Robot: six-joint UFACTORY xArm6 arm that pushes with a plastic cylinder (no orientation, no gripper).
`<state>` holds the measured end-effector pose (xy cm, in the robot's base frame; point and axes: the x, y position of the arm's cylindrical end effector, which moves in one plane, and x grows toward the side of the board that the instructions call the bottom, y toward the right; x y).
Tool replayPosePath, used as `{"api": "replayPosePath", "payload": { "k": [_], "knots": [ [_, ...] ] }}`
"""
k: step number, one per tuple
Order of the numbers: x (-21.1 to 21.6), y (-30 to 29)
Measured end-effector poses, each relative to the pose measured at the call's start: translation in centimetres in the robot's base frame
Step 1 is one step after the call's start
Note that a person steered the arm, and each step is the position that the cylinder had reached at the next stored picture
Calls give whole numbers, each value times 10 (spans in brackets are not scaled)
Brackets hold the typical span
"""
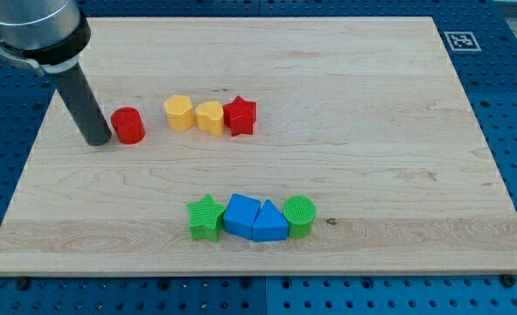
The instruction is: Place the red circle diagonally left of the green star
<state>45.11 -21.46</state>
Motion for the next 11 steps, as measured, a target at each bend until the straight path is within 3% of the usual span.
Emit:
{"api": "replayPosePath", "payload": {
  "k": [5,7,11],
  "knots": [
    [-18,7],
    [4,6],
    [5,41]
  ]
}}
